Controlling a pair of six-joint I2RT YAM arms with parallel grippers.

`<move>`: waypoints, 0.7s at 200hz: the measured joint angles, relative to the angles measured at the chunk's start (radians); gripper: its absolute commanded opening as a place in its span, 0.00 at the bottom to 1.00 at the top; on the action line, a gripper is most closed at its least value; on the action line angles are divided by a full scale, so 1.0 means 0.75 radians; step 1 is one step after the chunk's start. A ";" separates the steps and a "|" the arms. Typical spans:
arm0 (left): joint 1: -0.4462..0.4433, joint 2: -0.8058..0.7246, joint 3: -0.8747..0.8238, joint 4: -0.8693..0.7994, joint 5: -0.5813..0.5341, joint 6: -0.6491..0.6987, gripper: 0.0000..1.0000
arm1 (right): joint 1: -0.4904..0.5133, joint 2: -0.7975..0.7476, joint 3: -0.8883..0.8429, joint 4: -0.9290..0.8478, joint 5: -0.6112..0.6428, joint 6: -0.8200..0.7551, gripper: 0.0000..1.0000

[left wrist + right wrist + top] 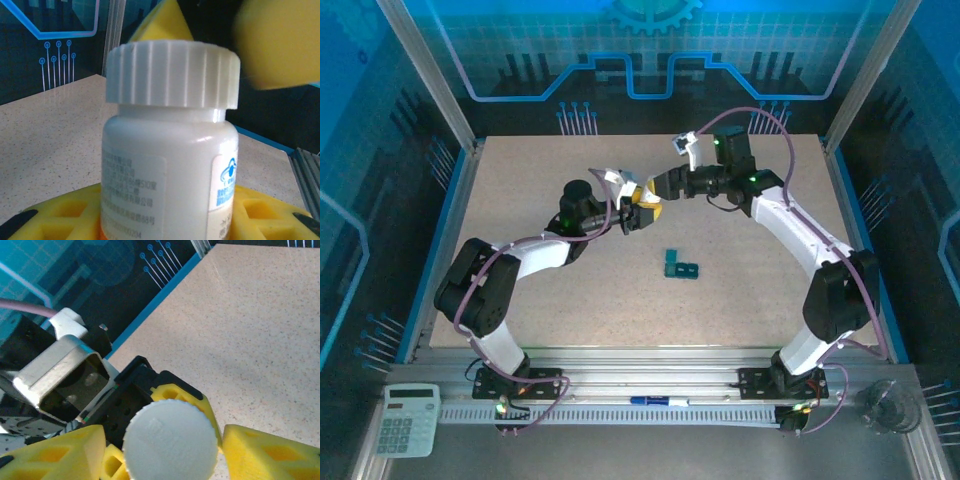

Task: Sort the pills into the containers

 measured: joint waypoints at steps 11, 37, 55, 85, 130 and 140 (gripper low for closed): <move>0.000 0.000 0.000 0.000 0.000 0.000 0.00 | -0.003 -0.010 -0.006 0.011 -0.009 0.015 0.74; 0.000 0.000 0.000 -0.001 -0.001 0.001 0.00 | -0.005 -0.045 -0.010 0.040 -0.007 0.080 0.79; 0.000 0.000 0.000 -0.002 -0.001 0.001 0.00 | -0.005 -0.069 -0.009 0.047 0.034 0.172 0.80; 0.000 0.000 0.000 -0.004 -0.001 0.001 0.00 | -0.005 -0.061 0.026 -0.036 0.186 0.333 0.80; 0.000 0.001 0.003 -0.018 -0.001 0.005 0.00 | 0.033 -0.014 0.090 -0.144 0.318 0.404 0.78; 0.000 0.002 0.004 -0.021 -0.001 0.005 0.00 | 0.052 -0.005 0.102 -0.164 0.337 0.402 0.77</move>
